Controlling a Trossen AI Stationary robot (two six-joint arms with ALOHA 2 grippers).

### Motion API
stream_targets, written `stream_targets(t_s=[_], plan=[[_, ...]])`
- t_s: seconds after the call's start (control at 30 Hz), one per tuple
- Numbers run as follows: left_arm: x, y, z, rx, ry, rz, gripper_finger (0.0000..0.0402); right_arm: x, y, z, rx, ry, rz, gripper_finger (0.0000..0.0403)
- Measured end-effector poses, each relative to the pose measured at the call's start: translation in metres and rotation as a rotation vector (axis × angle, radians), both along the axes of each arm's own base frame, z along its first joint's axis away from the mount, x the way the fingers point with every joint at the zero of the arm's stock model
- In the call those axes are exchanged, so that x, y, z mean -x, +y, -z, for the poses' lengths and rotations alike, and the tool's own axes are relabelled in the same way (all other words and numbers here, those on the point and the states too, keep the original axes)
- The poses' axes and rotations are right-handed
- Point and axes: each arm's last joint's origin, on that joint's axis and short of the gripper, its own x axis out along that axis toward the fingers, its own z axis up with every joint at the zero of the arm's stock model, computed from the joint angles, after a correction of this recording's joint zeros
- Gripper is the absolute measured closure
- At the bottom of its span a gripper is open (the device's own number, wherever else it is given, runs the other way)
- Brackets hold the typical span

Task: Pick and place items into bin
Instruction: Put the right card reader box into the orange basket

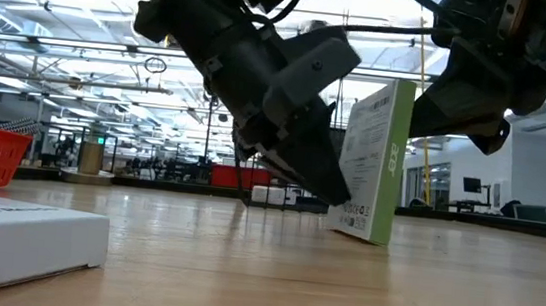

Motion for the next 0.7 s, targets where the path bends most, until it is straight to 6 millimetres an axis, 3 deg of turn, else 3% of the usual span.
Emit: stream_targets(t_s=[0.7], plan=[[-0.0011, -0.0008, -0.002, 0.032, -0.015, -0.018, 0.0366, -0.0006, 0.0004, -0.0008, 0.007, -0.009, -0.009, 0.0403]])
